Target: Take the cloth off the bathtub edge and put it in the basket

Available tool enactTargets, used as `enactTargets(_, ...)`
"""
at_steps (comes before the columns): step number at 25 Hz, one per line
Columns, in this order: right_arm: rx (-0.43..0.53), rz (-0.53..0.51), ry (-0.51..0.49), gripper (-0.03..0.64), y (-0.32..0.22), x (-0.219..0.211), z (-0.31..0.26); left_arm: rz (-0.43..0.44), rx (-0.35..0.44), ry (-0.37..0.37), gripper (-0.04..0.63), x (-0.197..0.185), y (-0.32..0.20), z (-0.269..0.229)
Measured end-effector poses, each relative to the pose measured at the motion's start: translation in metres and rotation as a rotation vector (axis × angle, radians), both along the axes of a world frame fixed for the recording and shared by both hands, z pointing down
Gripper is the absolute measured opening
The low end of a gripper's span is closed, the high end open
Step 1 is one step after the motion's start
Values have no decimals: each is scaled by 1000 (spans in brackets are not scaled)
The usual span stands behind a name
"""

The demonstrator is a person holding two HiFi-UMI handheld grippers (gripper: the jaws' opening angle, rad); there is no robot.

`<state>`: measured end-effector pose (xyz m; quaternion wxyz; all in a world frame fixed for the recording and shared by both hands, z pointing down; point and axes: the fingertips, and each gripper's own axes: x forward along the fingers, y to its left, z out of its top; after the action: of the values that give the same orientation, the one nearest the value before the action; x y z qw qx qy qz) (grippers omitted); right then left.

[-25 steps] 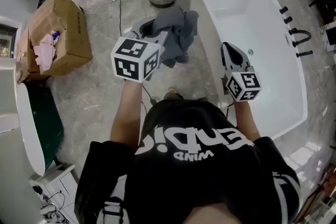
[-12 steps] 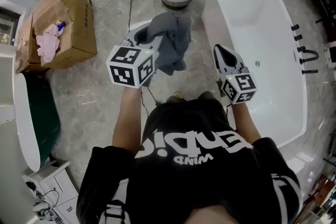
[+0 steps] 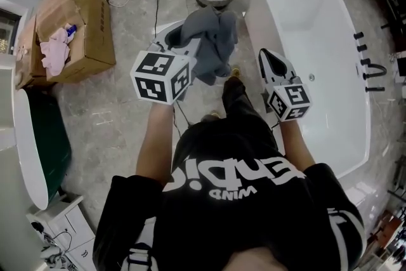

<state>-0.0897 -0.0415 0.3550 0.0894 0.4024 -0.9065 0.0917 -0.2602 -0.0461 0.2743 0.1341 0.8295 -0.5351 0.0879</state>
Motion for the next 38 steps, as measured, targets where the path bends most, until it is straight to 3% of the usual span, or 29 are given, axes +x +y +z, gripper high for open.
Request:
enactTargets(13, -16, -50, -19, 14, -74, -28, 6, -49, -18, 2, 91, -22, -66, 10)
enactTargets(38, -14, -157, -26, 14, -317, -39, -17, -179, 25, 3, 91, -42, -286, -23)
